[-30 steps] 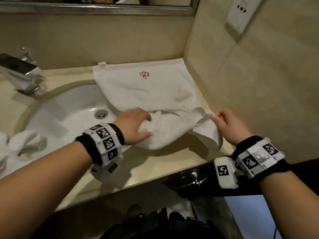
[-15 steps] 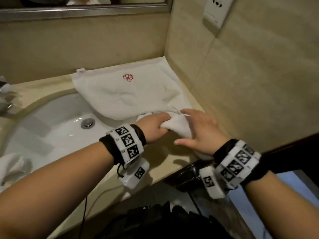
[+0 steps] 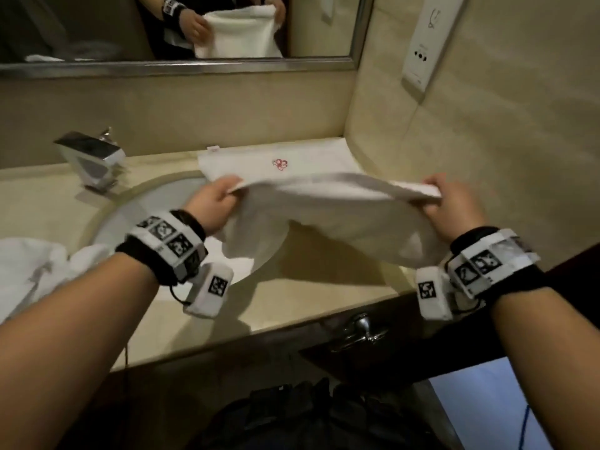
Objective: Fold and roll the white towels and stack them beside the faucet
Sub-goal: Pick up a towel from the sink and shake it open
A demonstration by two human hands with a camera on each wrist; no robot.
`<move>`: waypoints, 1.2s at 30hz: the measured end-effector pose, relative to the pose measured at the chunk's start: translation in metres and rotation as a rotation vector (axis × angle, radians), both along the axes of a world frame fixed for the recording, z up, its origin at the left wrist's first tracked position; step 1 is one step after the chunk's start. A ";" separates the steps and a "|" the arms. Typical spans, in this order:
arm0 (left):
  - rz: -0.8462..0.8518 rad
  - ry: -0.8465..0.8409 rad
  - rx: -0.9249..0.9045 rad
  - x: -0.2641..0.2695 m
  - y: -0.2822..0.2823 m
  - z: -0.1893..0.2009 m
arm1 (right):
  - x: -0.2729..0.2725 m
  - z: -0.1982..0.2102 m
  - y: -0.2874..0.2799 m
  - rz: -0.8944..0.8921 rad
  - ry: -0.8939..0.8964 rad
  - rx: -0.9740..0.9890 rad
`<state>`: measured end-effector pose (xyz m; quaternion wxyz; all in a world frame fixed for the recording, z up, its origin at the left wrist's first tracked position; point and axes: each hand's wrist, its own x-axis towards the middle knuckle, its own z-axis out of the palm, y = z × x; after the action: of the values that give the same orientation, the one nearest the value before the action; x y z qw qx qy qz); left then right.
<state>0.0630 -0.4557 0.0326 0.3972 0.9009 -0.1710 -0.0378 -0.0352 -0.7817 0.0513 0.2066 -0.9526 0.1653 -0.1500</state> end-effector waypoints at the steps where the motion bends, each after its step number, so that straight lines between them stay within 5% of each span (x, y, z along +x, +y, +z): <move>1: 0.037 -0.063 -0.054 -0.002 0.000 0.017 | 0.001 0.013 -0.003 0.005 -0.104 0.011; 4: 0.063 -0.236 -0.089 -0.016 0.004 0.063 | -0.007 0.049 -0.013 0.158 -0.320 0.129; 7: 0.061 -0.223 0.016 -0.044 0.019 0.072 | -0.030 0.053 -0.013 0.358 -0.181 0.091; 15: -0.304 0.235 0.624 -0.148 0.032 -0.026 | -0.084 -0.051 -0.016 0.519 0.662 -0.068; 20: -0.418 0.422 0.993 -0.180 0.040 -0.089 | -0.095 -0.098 -0.018 0.538 0.946 -0.202; 23: -0.480 0.541 0.946 -0.189 0.045 -0.110 | -0.096 -0.113 -0.025 0.480 0.994 0.018; 25: -0.319 0.509 0.749 -0.184 0.053 -0.114 | -0.089 -0.120 -0.031 0.398 0.842 0.168; 28: 0.308 0.221 0.422 -0.162 0.068 -0.122 | -0.064 -0.135 -0.037 0.230 0.515 0.091; 30: 0.577 0.270 0.327 -0.152 0.073 -0.129 | -0.046 -0.144 -0.032 0.160 0.426 0.087; 32: 0.570 0.375 0.349 -0.146 0.070 -0.138 | -0.031 -0.154 -0.024 0.175 0.400 0.053; 36: 0.509 0.315 0.467 -0.127 0.059 -0.144 | -0.015 -0.168 -0.014 0.159 0.382 -0.050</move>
<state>-0.0645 -0.3966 -0.1114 0.1994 0.9640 0.1344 -0.1138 -0.0507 -0.7958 -0.1169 0.1587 -0.9787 0.1222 0.0461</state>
